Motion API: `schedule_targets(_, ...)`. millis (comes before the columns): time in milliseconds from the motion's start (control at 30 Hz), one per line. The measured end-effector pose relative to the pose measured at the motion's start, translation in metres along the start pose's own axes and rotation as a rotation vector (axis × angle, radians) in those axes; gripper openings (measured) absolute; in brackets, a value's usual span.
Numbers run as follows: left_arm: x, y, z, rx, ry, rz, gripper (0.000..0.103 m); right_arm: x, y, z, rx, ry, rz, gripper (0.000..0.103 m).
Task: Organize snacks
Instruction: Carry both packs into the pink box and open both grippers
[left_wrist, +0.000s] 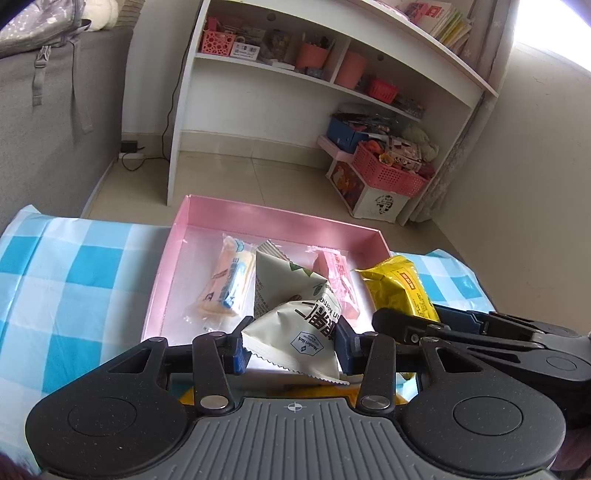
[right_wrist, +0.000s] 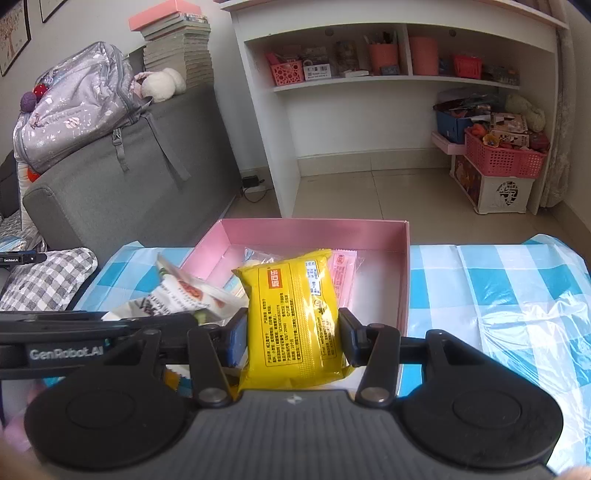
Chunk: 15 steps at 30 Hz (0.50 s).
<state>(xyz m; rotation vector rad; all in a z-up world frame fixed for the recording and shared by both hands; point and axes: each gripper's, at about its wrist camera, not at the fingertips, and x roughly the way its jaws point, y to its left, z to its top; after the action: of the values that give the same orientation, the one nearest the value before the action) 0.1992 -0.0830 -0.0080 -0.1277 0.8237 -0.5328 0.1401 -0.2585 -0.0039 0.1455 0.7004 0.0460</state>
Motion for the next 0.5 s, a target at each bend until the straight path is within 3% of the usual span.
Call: schedule_targets(500,0.066,0.000,0.005,0.003,0.084,0.044,0.042,0.026,-0.031,0.003,0.063,0.023,-0.006,0.046)
